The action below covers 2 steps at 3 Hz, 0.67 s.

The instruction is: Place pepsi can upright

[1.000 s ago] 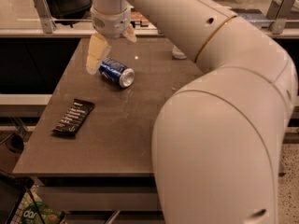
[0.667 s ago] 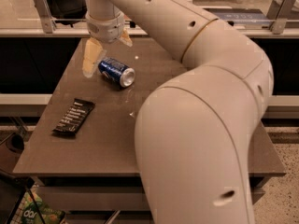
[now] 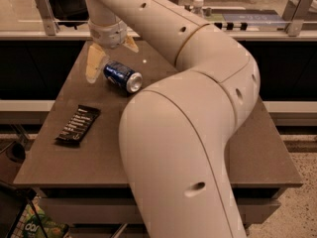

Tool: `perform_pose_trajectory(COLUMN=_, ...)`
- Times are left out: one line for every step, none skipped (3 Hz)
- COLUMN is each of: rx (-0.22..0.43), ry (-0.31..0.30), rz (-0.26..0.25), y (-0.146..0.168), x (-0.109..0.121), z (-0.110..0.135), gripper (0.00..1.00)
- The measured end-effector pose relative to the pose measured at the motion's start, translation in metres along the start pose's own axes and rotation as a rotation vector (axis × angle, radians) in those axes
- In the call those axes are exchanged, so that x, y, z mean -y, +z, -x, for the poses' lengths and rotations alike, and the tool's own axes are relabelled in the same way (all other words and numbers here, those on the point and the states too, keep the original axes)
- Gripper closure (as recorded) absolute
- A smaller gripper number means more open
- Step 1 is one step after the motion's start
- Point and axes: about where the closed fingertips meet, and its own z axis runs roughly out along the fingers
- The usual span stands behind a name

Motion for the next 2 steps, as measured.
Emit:
perform_pose_trajectory(rx=-0.012, ry=0.043, rz=0.006, y=0.0095, x=0.0079, z=-0.001, gripper=0.0)
perform_pose_trajectory(rx=-0.02, ry=0.078, rz=0.017, y=0.0181, x=0.013, z=-0.0056, gripper=0.0)
